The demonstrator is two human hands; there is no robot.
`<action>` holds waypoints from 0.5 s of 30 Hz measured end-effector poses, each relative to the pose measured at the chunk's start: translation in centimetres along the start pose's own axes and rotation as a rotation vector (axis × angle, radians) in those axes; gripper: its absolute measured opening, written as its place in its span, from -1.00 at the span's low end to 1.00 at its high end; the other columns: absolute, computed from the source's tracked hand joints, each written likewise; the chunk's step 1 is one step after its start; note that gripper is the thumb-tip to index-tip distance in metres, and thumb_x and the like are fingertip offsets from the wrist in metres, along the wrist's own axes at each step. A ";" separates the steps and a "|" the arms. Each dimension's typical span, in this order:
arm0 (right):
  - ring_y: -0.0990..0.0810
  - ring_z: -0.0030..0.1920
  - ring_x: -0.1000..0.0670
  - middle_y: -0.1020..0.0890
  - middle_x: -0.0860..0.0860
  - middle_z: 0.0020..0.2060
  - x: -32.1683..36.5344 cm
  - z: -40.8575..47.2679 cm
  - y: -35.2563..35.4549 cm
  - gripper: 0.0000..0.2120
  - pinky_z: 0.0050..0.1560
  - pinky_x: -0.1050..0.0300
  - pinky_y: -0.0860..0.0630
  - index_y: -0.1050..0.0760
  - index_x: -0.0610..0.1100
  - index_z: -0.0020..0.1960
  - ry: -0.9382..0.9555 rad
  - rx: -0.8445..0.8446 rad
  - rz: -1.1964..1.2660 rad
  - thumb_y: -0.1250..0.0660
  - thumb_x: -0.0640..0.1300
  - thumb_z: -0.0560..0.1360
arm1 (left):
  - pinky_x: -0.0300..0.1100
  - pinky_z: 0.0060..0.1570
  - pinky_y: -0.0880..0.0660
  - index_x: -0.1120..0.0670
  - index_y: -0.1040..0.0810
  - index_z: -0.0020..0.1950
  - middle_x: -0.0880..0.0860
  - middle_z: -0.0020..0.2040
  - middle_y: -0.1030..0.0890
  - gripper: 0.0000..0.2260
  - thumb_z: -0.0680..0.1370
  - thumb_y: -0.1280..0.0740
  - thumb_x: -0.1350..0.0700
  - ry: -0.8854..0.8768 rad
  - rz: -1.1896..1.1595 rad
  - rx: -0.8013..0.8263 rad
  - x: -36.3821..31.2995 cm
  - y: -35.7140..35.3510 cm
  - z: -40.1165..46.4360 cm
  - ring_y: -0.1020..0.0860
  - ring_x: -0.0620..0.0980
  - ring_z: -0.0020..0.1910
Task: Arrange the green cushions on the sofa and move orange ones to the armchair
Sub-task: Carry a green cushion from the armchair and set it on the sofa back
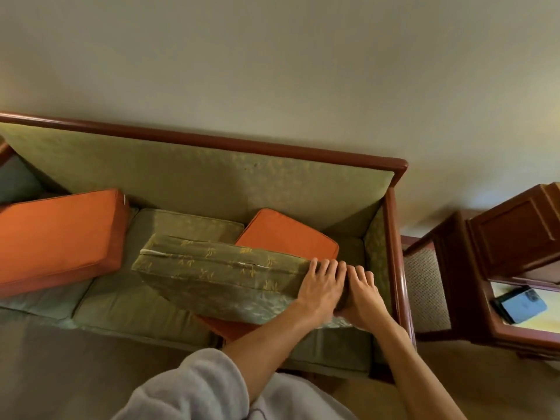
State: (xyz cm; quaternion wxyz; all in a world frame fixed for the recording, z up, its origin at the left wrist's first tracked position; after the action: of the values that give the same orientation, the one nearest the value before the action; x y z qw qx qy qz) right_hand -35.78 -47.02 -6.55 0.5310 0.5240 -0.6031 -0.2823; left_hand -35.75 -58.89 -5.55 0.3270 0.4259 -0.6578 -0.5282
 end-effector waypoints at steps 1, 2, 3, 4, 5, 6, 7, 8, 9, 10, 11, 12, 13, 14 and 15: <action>-0.32 0.28 -0.13 -0.33 -0.04 0.33 0.6 -0.1 0.7 0.07 0.26 -0.14 -0.46 -0.17 -0.18 0.53 0.010 0.004 0.016 -0.61 0.18 0.22 | 0.19 0.45 -0.19 0.22 -0.09 0.58 0.23 0.45 -0.34 0.03 0.34 -0.58 -0.14 -0.008 -0.028 -0.032 0.3 0.3 -0.1 -0.32 0.22 0.41; -0.32 0.27 -0.11 -0.34 -0.03 0.31 1.3 -0.1 1.6 0.03 0.25 -0.15 -0.47 -0.18 -0.16 0.52 0.028 0.001 0.023 -0.60 0.18 0.24 | 0.18 0.42 -0.23 0.21 -0.11 0.58 0.21 0.43 -0.36 0.02 0.32 -0.59 -0.13 -0.021 -0.061 -0.058 0.7 1.0 -0.2 -0.33 0.20 0.39; -0.32 0.24 -0.08 -0.36 -0.01 0.28 2.0 0.1 2.9 -0.01 0.22 -0.16 -0.47 -0.20 -0.15 0.50 0.048 -0.005 0.026 -0.58 0.17 0.25 | 0.18 0.41 -0.25 0.19 -0.11 0.58 0.19 0.42 -0.37 0.03 0.31 -0.60 -0.13 -0.037 -0.101 -0.072 1.5 2.1 -0.2 -0.34 0.19 0.38; -0.33 0.21 -0.07 -0.37 0.01 0.24 3.0 0.4 4.4 -0.06 0.19 -0.16 -0.48 -0.23 -0.14 0.47 0.076 -0.015 0.027 -0.57 0.17 0.26 | 0.17 0.39 -0.25 0.16 -0.09 0.59 0.16 0.42 -0.37 0.04 0.30 -0.60 -0.12 -0.050 -0.141 -0.079 2.6 3.4 -0.2 -0.34 0.17 0.38; -0.33 0.18 -0.05 -0.37 0.02 0.21 4.2 0.6 6.1 -0.11 0.17 -0.16 -0.47 -0.26 -0.13 0.44 0.116 -0.030 0.025 -0.55 0.15 0.26 | 0.17 0.38 -0.26 0.13 -0.05 0.59 0.14 0.42 -0.36 0.07 0.29 -0.61 -0.13 -0.055 -0.183 -0.084 3.9 5.1 -0.4 -0.35 0.16 0.39; -0.33 0.17 -0.04 -0.38 0.03 0.19 5.7 0.7 7.9 -0.15 0.15 -0.15 -0.46 -0.28 -0.13 0.42 0.168 -0.054 0.015 -0.54 0.15 0.26 | 0.15 0.38 -0.27 0.08 -0.01 0.60 0.11 0.41 -0.37 0.12 0.26 -0.62 -0.13 -0.054 -0.234 -0.098 5.4 7.0 -1.0 -0.35 0.14 0.39; -0.33 0.15 -0.04 -0.39 0.03 0.18 7.4 0.7 9.9 -0.17 0.15 -0.12 -0.44 -0.30 -0.12 0.39 0.225 -0.093 0.002 -0.54 0.15 0.25 | 0.13 0.38 -0.28 0.02 0.04 0.61 0.08 0.41 -0.38 0.16 0.23 -0.63 -0.14 -0.052 -0.296 -0.126 6.8 9.3 -1.8 -0.35 0.12 0.39; -0.33 0.14 -0.03 -0.41 0.03 0.17 9.4 0.5 12.0 -0.18 0.15 -0.09 -0.41 -0.31 -0.11 0.36 0.281 -0.139 -0.011 -0.55 0.16 0.24 | 0.10 0.38 -0.29 -0.04 0.06 0.62 0.05 0.42 -0.39 0.19 0.21 -0.64 -0.14 -0.052 -0.370 -0.173 8.3 11.6 -3.0 -0.35 0.08 0.40; -0.32 0.12 -0.02 -0.43 0.04 0.17 11.6 0.1 14.1 -0.18 0.15 -0.06 -0.37 -0.31 -0.09 0.34 0.335 -0.188 -0.016 -0.56 0.17 0.22 | 0.05 0.38 -0.28 -0.09 0.06 0.63 0.02 0.42 -0.40 0.20 0.21 -0.65 -0.14 -0.048 -0.448 -0.225 9.9 13.8 -4.5 -0.34 0.03 0.40; -0.30 0.11 0.00 -0.44 0.06 0.16 14.1 -0.5 16.1 -0.17 0.16 -0.04 -0.33 -0.29 -0.06 0.33 0.390 -0.235 -0.010 -0.57 0.18 0.21 | -0.01 0.39 -0.27 -0.13 0.04 0.63 -0.01 0.42 -0.40 0.17 0.22 -0.65 -0.12 -0.036 -0.521 -0.278 11.6 15.9 -6.1 -0.34 -0.01 0.39; -0.28 0.11 0.02 -0.45 0.08 0.17 16.5 -1.1 17.6 -0.15 0.17 -0.01 -0.29 -0.27 -0.03 0.35 0.451 -0.273 0.002 -0.58 0.19 0.20 | -0.07 0.40 -0.27 -0.15 -0.01 0.62 -0.04 0.42 -0.40 0.11 0.25 -0.65 -0.09 -0.023 -0.591 -0.331 13.4 17.3 -7.7 -0.34 -0.06 0.39; -0.27 0.12 0.03 -0.44 0.08 0.20 18.8 -1.4 18.6 -0.12 0.20 0.00 -0.26 -0.25 -0.02 0.38 0.504 -0.299 0.017 -0.58 0.19 0.20 | -0.14 0.41 -0.28 -0.17 -0.09 0.59 -0.07 0.41 -0.40 0.04 0.27 -0.64 -0.07 -0.021 -0.658 -0.375 15.3 18.1 -9.2 -0.35 -0.10 0.38; -0.26 0.16 0.03 -0.43 0.07 0.24 20.9 -1.4 18.9 -0.08 0.24 0.01 -0.23 -0.23 -0.03 0.43 0.535 -0.311 0.031 -0.57 0.20 0.21 | -0.21 0.41 -0.29 -0.17 -0.15 0.57 -0.10 0.42 -0.39 -0.01 0.27 -0.64 -0.05 -0.021 -0.707 -0.404 17.1 18.2 -10.4 -0.36 -0.15 0.39; -0.25 0.22 0.02 -0.41 0.05 0.30 23.0 -1.0 18.5 -0.03 0.30 -0.01 -0.21 -0.19 -0.04 0.47 0.554 -0.310 0.041 -0.57 0.22 0.22 | -0.28 0.39 -0.30 -0.16 -0.18 0.55 -0.14 0.43 -0.38 -0.04 0.28 -0.63 -0.03 -0.019 -0.751 -0.424 18.8 18.2 -11.7 -0.37 -0.19 0.39; -0.24 0.28 -0.01 -0.39 0.04 0.35 24.0 -0.5 17.7 0.02 0.37 -0.06 -0.17 -0.14 -0.04 0.52 0.555 -0.287 0.051 -0.55 0.25 0.23 | -0.31 0.37 -0.30 -0.14 -0.21 0.55 -0.16 0.45 -0.36 -0.07 0.29 -0.63 0.00 0.001 -0.779 -0.421 19.9 17.3 -12.0 -0.36 -0.21 0.41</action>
State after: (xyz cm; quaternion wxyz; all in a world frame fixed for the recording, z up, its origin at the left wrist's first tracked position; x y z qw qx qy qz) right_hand -38.48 -64.17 17.72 0.7508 0.4853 -0.4021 -0.1976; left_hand -37.30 -80.52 13.62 0.1835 0.5666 -0.3262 -0.7341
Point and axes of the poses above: each hand's wrist, its own z-axis towards the middle knuckle, its own y-axis out of the back of the hand, x = y × z, the point moved 3 cm from there along z, towards the middle knuckle
